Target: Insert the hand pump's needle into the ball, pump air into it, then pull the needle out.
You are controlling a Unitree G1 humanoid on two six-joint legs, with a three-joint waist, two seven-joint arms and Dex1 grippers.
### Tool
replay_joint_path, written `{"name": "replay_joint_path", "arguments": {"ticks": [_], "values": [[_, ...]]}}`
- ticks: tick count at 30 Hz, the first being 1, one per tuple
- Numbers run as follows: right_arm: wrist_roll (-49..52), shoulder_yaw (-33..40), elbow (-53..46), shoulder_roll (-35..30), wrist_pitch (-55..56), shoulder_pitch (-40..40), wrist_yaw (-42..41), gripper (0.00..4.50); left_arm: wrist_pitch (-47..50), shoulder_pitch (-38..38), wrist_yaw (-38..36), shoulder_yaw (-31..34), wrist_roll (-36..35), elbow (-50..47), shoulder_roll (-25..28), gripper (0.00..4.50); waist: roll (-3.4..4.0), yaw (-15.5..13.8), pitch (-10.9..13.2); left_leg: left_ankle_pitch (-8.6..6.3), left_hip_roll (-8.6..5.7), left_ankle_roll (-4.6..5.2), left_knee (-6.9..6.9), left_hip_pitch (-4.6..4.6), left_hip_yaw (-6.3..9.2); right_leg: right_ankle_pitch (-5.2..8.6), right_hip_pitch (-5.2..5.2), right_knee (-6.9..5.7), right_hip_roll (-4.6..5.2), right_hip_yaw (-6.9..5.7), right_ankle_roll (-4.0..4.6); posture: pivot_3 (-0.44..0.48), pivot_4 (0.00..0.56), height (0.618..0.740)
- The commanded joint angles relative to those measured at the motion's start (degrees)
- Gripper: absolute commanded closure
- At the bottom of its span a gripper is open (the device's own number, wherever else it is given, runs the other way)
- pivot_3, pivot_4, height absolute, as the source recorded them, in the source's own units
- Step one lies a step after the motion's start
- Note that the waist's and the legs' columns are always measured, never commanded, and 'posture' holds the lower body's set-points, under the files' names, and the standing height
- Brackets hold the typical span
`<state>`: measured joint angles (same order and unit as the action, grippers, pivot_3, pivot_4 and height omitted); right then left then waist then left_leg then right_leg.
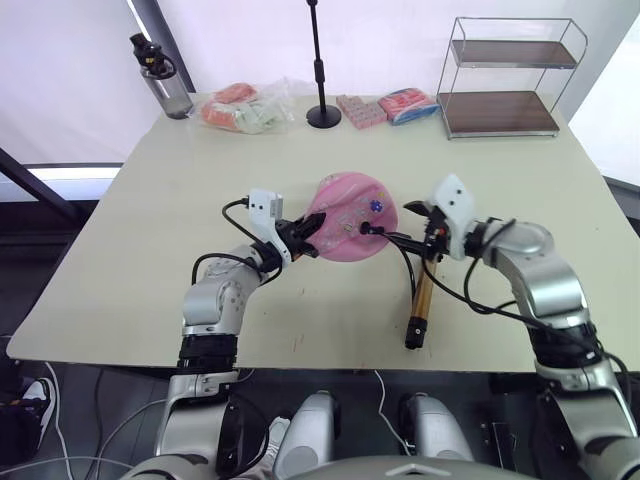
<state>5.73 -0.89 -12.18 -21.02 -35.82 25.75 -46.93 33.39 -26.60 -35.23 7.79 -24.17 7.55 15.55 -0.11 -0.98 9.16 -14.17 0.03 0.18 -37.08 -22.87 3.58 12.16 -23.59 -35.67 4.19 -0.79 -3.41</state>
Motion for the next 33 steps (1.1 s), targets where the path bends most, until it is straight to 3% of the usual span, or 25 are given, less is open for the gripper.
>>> {"name": "replay_joint_path", "arguments": {"ticks": [1, 4, 11, 18, 25, 33], "values": [[5.84, 6.52, -5.7, -0.53, 3.3, -4.21, 0.93, 0.84, 1.34, 0.19, -0.97, -4.13, 1.8, 3.99, -0.37, 4.5, -0.01, -0.05, 0.03, 0.03, 0.0, -0.04, 0.0, 0.0, 0.01, 0.01, 0.0, 0.0, 0.0, 0.0, 0.02, 0.0, 0.15, 0.731], [10.31, 11.43, -6.94, -1.74, 7.75, -10.84, -0.85, 0.03, 0.79, -1.03, -1.91, -4.56, 2.31, 5.36, -0.05, 4.5, -0.03, -0.3, 0.04, 0.04, 0.02, -0.05, -0.01, 0.0, 0.09, 0.04, 0.03, -0.01, -0.02, -0.07, 0.05, 0.0, 0.15, 0.731], [18.4, 20.55, -3.83, -7.07, 16.76, -23.45, -8.48, 0.03, -2.86, -4.37, -5.54, -6.38, 4.82, 11.18, 1.52, 4.5, -0.04, -0.78, 0.06, 0.05, 0.02, -0.05, -0.06, 0.01, 0.01, 0.09, 0.05, -0.01, -0.01, -0.03, 0.15, 0.0, 0.15, 0.731], [23.09, 24.61, -0.87, -9.73, 24.96, -30.8, -15.11, 0.03, -9.94, -9.64, -12.99, -8.63, 8.42, 21.97, 3.95, 4.5, -0.05, -1.32, 0.05, 0.05, 0.06, -0.05, -0.14, 0.03, -0.01, 0.11, 0.08, -0.06, -0.05, -0.03, 0.18, 0.0, 0.15, 0.731], [25.5, 25.43, 1.62, -11.59, 30.59, -33.45, -18.72, 0.03, -19.36, -16.68, -21.96, -10.32, 12.06, 36.48, 5.87, 4.5, -0.07, -1.36, 0.06, 0.05, 0.04, -0.04, -0.2, 0.02, -0.02, 0.11, 0.12, -0.06, -0.05, -0.01, 0.18, 0.0, 0.15, 0.731], [26.14, 25.11, 1.78, -12.12, 32.82, -34.63, -18.85, 0.03, -26.26, -22.37, -25.3, -10.22, 15.85, 47.81, 6.25, 4.5, -0.08, -1.38, 0.06, 0.05, 0.05, -0.04, -0.2, 0.02, -0.02, 0.09, 0.14, -0.06, -0.06, -0.01, 0.15, 0.0, 0.15, 0.731]]}}
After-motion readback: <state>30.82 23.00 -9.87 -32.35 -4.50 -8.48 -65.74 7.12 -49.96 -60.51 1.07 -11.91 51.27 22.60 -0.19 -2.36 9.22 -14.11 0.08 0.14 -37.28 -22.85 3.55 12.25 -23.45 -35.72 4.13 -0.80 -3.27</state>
